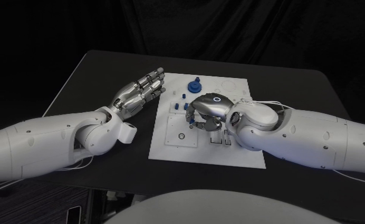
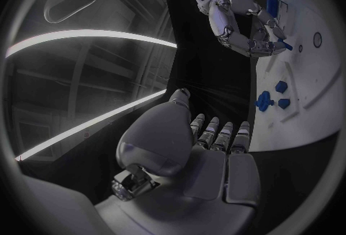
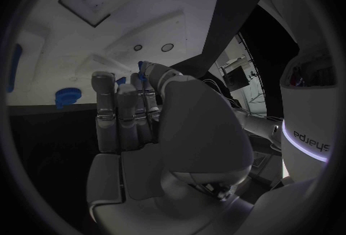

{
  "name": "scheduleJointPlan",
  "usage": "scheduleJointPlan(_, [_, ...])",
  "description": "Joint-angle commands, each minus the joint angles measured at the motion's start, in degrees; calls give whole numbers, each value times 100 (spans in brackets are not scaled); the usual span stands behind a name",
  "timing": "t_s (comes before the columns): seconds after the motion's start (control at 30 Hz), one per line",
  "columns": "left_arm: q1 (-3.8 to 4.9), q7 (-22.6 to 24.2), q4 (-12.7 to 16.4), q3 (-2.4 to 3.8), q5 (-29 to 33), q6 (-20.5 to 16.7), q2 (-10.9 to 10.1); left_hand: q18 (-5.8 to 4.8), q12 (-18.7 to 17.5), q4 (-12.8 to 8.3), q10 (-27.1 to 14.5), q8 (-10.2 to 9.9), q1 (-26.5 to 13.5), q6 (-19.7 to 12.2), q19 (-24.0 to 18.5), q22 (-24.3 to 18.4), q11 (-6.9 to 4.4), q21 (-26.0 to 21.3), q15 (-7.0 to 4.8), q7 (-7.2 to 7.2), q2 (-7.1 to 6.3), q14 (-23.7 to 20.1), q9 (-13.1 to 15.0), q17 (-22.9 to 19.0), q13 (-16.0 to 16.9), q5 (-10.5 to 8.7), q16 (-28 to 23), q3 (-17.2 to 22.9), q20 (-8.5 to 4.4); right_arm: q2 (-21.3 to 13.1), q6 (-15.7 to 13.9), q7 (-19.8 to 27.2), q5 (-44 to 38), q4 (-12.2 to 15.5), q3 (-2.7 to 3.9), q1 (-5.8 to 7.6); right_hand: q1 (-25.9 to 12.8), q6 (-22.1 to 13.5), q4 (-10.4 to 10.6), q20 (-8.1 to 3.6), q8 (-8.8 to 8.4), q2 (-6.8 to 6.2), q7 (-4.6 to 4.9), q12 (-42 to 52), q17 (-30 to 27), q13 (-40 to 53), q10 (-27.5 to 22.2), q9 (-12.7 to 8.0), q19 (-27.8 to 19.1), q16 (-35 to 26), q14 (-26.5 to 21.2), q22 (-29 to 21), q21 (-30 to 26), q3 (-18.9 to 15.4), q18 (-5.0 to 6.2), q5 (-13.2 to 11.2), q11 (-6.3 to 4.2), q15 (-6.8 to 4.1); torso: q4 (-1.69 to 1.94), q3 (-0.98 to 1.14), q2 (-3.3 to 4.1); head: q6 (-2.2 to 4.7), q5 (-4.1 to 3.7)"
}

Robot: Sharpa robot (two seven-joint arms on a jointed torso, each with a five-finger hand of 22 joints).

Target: Assemble the parts on the task board

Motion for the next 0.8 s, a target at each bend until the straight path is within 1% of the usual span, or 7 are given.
scheduleJointPlan(0.03, [-9, 828, 8, 5, 28, 86, 21, 90, 23, 0, -4, 13, 13, -4, 2, 4, 51, 25, 42, 34, 21, 8, 8, 7, 6, 21, 37, 29, 48, 49, 301, -108, -231, -34, 2, -60, -47, -38, 1, -5, 16, 12, -11, -31, -30, -7, 24, 9, -53, -26, -47, 323, -51, -51, -10, 28, -6, 0, 2, 3, 13, 0, 32])
scheduleJointPlan(0.2, [-12, 817, 0, 5, 28, 104, 32, 98, 41, -2, 1, 13, 16, -4, 6, 15, 72, 28, 54, 42, 30, 13, 8, 11, 8, 22, 52, 43, 67, 101, 314, -111, -245, -64, 2, -105, -34, -49, -10, -4, 12, 18, -8, -40, -48, -8, 22, 14, -75, -43, -72, 318, -81, -59, -6, 46, -3, 2, -11, 1, 15, 0, 79])
scheduleJointPlan(0.33, [-14, 803, -1, 5, 28, 118, 37, 104, 50, -5, 3, 13, 20, -4, 10, 22, 87, 30, 64, 47, 33, 16, 8, 13, 9, 23, 63, 52, 81, 117, 335, -129, -249, -95, 2, -124, -32, -50, -13, -4, 12, 18, -8, -40, -56, -8, 23, 15, -83, -50, -80, 315, -94, -60, -4, 50, -3, 2, -16, 2, 13, 0, 94])
scheduleJointPlan(0.6, [-18, 773, -16, 5, 28, 141, 47, 111, 78, -16, 10, 13, 28, -4, 17, 37, 120, 35, 95, 56, 34, 29, 9, 21, 12, 27, 99, 73, 115, 93, 346, -155, -252, -114, 2, -136, -10, -63, -35, -3, 6, 22, -2, -50, -81, -6, 19, 24, -121, -72, -117, 307, -147, -73, 4, 80, 3, 6, -11, 8, 14, 0, 106])
scheduleJointPlan(0.8, [-22, 759, -25, 5, 28, 162, 61, 112, 91, -21, 13, 13, 32, -4, 19, 40, 134, 37, 111, 60, 34, 35, 9, 25, 14, 30, 116, 82, 131, 81, 292, -167, -253, -117, 2, -137, -10, -63, -35, -3, 6, 22, -1, -51, -88, -6, 18, 25, -123, -77, -122, 307, -150, -74, 4, 82, 4, 6, -5, 3, 14, 0, 112])
